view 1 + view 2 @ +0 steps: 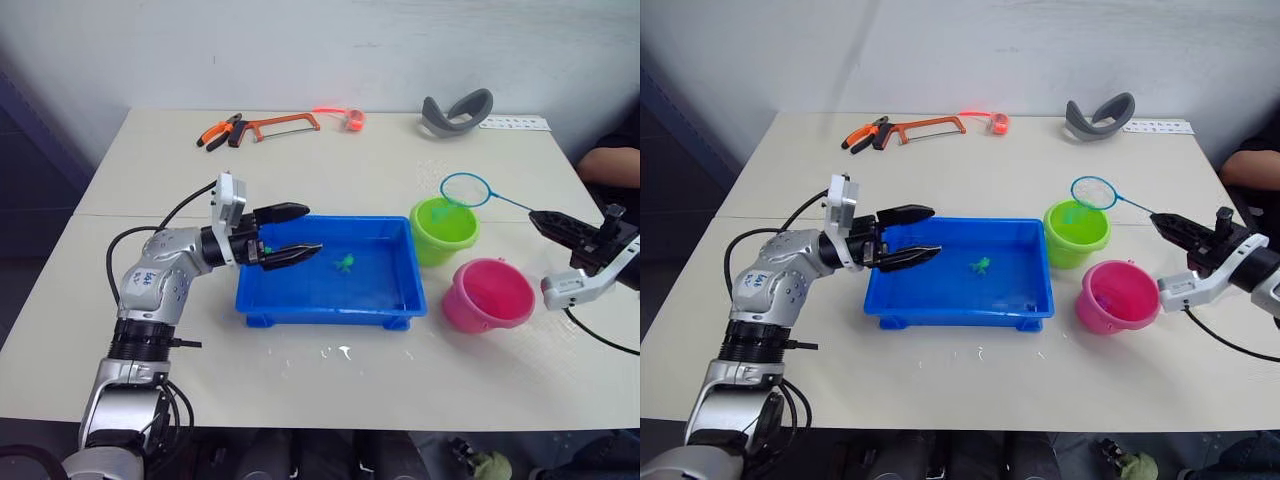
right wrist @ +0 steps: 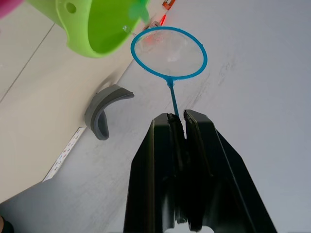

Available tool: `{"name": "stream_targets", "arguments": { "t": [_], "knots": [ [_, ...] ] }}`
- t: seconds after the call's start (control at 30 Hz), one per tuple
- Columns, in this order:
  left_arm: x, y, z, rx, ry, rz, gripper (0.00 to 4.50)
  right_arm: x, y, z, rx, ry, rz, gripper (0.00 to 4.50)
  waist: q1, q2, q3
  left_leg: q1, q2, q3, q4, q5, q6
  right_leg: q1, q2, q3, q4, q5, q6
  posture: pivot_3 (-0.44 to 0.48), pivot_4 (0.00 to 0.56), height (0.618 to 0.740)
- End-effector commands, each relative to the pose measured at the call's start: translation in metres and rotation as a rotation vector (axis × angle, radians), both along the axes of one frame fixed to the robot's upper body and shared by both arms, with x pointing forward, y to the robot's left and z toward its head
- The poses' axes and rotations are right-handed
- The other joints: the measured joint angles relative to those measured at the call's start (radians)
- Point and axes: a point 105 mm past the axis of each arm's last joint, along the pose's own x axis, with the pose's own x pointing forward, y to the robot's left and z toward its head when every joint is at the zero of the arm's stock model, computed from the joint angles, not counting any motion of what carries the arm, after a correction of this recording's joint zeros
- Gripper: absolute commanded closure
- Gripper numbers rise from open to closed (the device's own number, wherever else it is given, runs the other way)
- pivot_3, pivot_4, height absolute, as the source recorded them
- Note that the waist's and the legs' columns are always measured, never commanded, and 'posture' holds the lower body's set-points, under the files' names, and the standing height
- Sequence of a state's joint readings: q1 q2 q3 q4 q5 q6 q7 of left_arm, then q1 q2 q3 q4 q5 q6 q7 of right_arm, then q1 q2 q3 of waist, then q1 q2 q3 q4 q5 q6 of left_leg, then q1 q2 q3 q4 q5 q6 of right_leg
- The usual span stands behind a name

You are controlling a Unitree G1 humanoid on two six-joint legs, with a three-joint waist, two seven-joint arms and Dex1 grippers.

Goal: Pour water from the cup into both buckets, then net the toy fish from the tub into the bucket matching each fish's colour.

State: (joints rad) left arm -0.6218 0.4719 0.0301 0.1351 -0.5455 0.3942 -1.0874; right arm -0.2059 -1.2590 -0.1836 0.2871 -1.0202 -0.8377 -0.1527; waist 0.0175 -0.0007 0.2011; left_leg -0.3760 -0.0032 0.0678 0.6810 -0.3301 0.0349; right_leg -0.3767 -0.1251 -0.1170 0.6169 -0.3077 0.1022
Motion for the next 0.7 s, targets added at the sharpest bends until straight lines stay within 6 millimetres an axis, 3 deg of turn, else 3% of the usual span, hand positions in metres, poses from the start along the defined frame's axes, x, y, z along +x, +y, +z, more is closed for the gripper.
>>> {"name": "stream_targets", "arguments": {
  "t": [0.03,0.13,0.2,0.3,0.4,0.57,0.7],
  "knots": [
    [0.003,0.001,0.007,-0.011,-0.048,-0.007,0.02,0.006,-0.001,0.031,-0.052,-0.168,0.041,4.5,-0.001,0.0,0.0,0.0,0.0,0.0,0.0,0.0,0.0,0.0,0.001,0.0,0.0,0.0,0.0,0.0,0.15,0.74],
    [0.004,0.003,0.005,-0.01,-0.049,-0.002,0.02,0.006,-0.005,0.033,0.006,-0.165,0.041,4.5,-0.001,0.0,0.0,0.0,0.002,-0.001,-0.001,0.0,-0.001,0.0,0.007,0.002,-0.001,0.0,0.0,0.0,0.15,0.74],
    [0.004,0.006,0.005,-0.009,-0.05,0.004,0.02,0.004,-0.002,0.034,0.172,-0.117,0.051,4.5,-0.001,0.0,0.0,0.0,0.002,0.0,-0.001,0.0,-0.001,0.0,0.008,0.003,-0.001,0.0,0.0,0.0,0.15,0.74],
    [0.004,0.015,0.004,-0.006,-0.055,0.022,0.02,-0.001,0.018,0.032,0.455,0.041,0.116,4.5,-0.013,0.0,0.0,0.0,0.003,0.0,-0.001,0.001,-0.001,0.0,0.009,0.003,-0.002,0.0,0.0,0.0,0.15,0.74],
    [0.001,0.031,0.003,-0.005,-0.062,0.036,0.02,-0.006,0.044,0.037,0.622,0.201,0.168,4.5,-0.02,0.0,0.0,0.0,0.004,-0.001,-0.001,0.001,-0.001,0.0,0.009,0.002,-0.002,0.0,0.0,0.0,0.15,0.74],
    [-0.004,0.054,-0.002,0.017,-0.073,0.071,0.02,-0.009,0.077,0.038,0.661,0.397,0.161,4.5,-0.02,0.0,0.0,0.001,0.006,-0.001,0.001,0.001,-0.001,0.0,0.006,0.003,0.001,0.0,-0.001,0.0,0.15,0.74],
    [-0.009,0.068,-0.009,0.049,-0.088,0.095,0.02,-0.005,0.106,0.023,0.634,0.554,0.118,4.5,-0.019,0.0,0.0,0.001,0.005,-0.001,0.002,0.0,-0.001,0.0,0.001,0.002,0.001,0.0,-0.001,0.0,0.15,0.74]
  ]
}}
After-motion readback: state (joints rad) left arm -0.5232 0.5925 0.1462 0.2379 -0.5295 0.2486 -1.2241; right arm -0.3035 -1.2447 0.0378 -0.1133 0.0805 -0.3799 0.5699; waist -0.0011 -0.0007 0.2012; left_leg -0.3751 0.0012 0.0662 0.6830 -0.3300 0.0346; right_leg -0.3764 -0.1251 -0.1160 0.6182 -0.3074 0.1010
